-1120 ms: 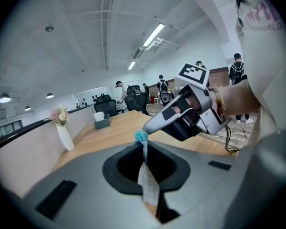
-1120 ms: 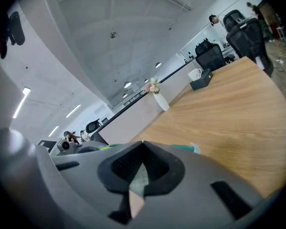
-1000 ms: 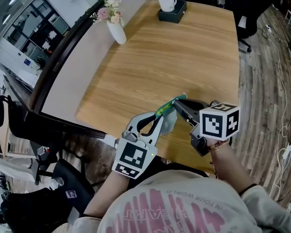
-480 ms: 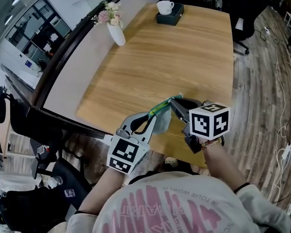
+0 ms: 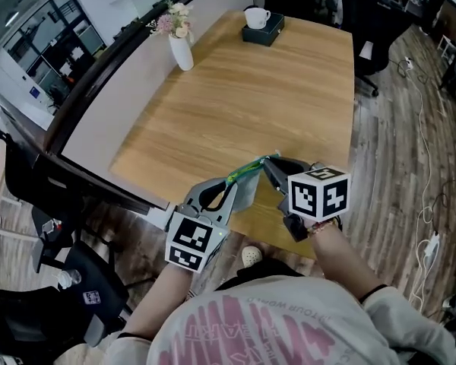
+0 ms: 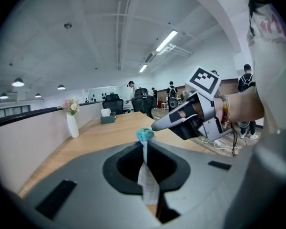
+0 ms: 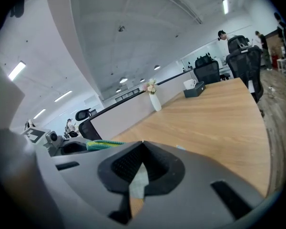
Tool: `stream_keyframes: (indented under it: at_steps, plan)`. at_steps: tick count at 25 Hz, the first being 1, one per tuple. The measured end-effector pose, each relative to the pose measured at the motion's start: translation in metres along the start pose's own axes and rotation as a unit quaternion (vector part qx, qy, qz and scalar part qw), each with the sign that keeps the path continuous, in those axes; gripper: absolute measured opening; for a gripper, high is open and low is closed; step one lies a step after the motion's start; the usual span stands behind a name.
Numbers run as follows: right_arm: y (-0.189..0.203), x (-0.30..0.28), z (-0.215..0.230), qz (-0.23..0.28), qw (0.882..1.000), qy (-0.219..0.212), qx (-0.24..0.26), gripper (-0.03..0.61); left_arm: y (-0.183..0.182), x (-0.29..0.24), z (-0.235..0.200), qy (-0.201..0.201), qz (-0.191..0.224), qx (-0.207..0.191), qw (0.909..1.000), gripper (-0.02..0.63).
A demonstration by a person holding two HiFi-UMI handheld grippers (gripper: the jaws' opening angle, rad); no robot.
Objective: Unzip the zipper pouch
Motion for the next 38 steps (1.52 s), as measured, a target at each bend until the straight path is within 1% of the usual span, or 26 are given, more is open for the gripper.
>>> stream_keyframes:
  at_steps: [4, 6, 15, 24, 27, 33, 35, 38]
  plan:
    - [-0.003, 0.003, 0.006, -0.006, 1.000, 0.014, 0.012, -0.003, 0.000, 0.002, 0.002, -0.007, 0.000, 0.008, 0.9999, 0.013]
    - [-0.002, 0.004, 0.009, -0.012, 1.000, 0.018, 0.011, -0.003, 0.001, 0.003, 0.003, -0.011, -0.004, 0.008, 0.9999, 0.013]
    - [0.000, 0.005, 0.023, -0.024, 0.999, 0.032, 0.002, -0.003, 0.009, 0.011, 0.003, -0.015, -0.022, 0.037, 0.9990, 0.012]
    - [-0.009, -0.002, 0.035, -0.018, 0.999, 0.048, -0.004, -0.002, 0.008, 0.004, -0.009, -0.001, -0.024, 0.027, 0.9993, 0.012]
    - [-0.017, -0.006, 0.045, -0.010, 0.998, 0.057, -0.015, -0.003, 0.012, 0.000, -0.021, 0.001, -0.023, 0.032, 0.9992, 0.012]
    - [-0.035, -0.019, 0.055, 0.010, 0.998, 0.051, -0.041, -0.002, 0.012, -0.016, -0.043, 0.013, -0.010, 0.027, 0.9995, 0.012]
    - [-0.039, -0.022, 0.058, 0.019, 0.997, 0.040, -0.062, -0.002, 0.015, -0.020, -0.053, 0.017, -0.001, 0.039, 0.9991, 0.012]
    - [-0.048, -0.026, 0.061, 0.033, 0.995, 0.022, -0.089, 0.002, 0.016, -0.029, -0.065, 0.026, 0.026, 0.090, 0.9953, 0.012]
Point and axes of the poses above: the fingertips, and each gripper's own axes: x backward along the fingers, z to its right, y out of its underside, the point moved 5 cm from there along x, backward along the fingers, and after that the axes turned 10 degrees about -x, right-handed, at the moved point
